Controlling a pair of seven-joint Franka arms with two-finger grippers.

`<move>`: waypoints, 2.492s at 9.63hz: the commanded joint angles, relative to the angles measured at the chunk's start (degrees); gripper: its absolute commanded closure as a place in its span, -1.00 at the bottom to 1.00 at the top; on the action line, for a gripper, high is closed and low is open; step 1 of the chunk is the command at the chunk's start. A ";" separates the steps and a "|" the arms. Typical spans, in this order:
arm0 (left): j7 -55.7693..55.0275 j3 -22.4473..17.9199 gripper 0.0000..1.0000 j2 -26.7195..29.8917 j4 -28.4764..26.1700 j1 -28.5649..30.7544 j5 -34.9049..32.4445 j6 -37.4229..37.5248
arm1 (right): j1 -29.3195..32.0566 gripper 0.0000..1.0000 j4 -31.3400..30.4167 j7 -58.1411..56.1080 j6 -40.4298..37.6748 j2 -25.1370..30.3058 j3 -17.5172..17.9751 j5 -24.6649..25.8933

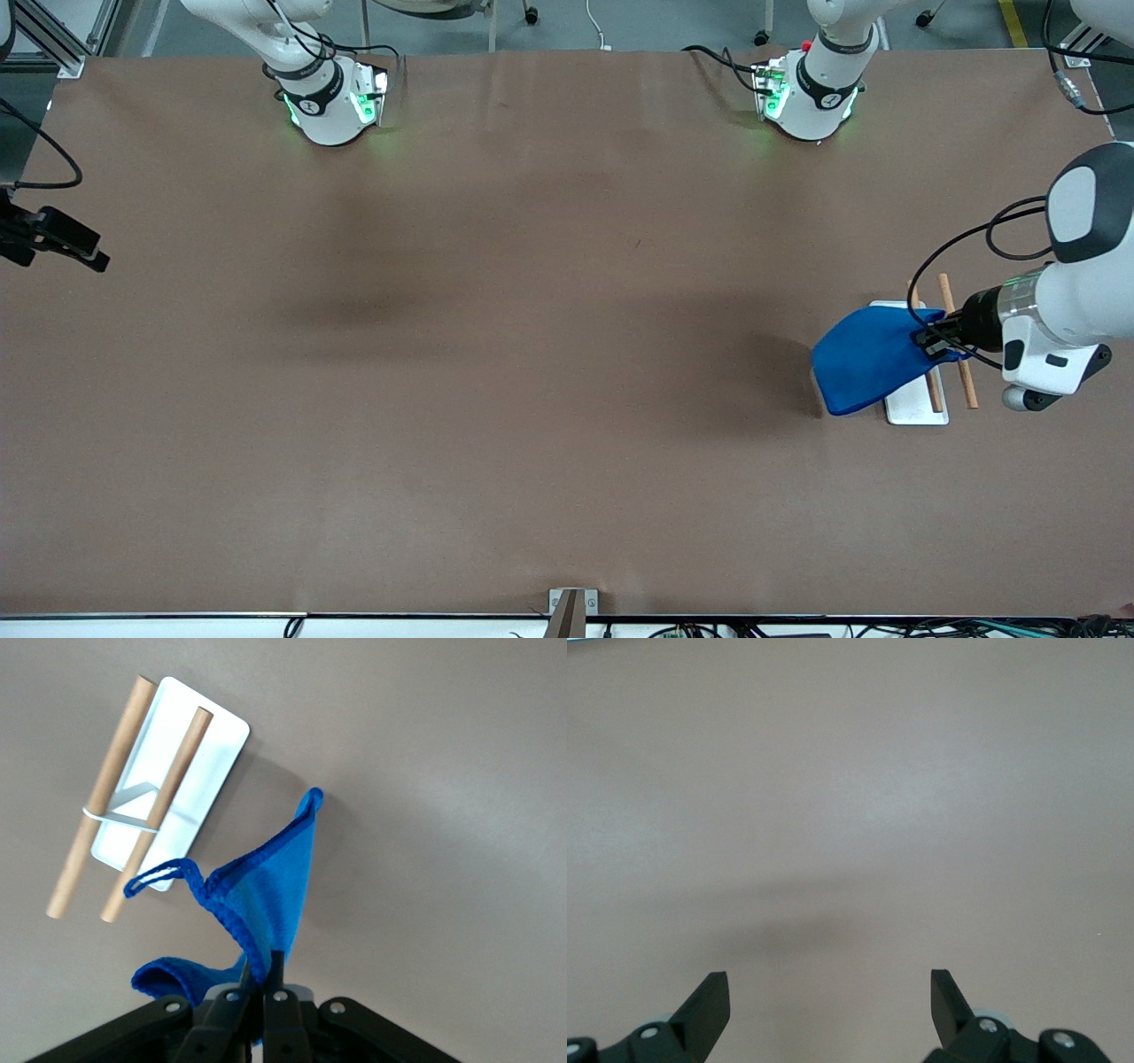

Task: Right arm passes towel to left arm to hang
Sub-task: 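Carry the towel with the left gripper over the wooden rods, then lower the towel over the rods and open the left gripper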

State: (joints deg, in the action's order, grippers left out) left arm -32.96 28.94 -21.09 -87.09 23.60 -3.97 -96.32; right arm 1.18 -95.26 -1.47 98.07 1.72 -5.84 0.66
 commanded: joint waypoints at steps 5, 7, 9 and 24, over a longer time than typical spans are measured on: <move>13.18 0.15 0.99 -1.85 -1.33 7.67 -4.38 2.80 | 1.28 -1.00 0.78 0.42 -3.58 -0.48 0.74 1.19; 16.43 0.06 0.99 -2.38 -1.07 9.18 -4.47 2.72 | 1.63 -1.00 2.00 0.41 -6.72 -0.40 0.65 -0.21; 17.49 0.15 0.99 -2.99 -0.89 10.06 -7.09 2.63 | 1.63 -1.00 2.71 0.41 -8.59 -0.31 0.65 -1.19; 32.08 0.06 0.98 -11.96 -0.72 19.82 -12.03 -8.62 | 3.74 -1.00 2.10 -0.47 -7.54 -0.05 3.38 -1.54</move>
State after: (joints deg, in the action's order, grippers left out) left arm -1.55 28.64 -31.14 -87.49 42.91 -14.65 -103.78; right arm 4.08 -92.88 -1.56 90.32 1.16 -3.22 0.13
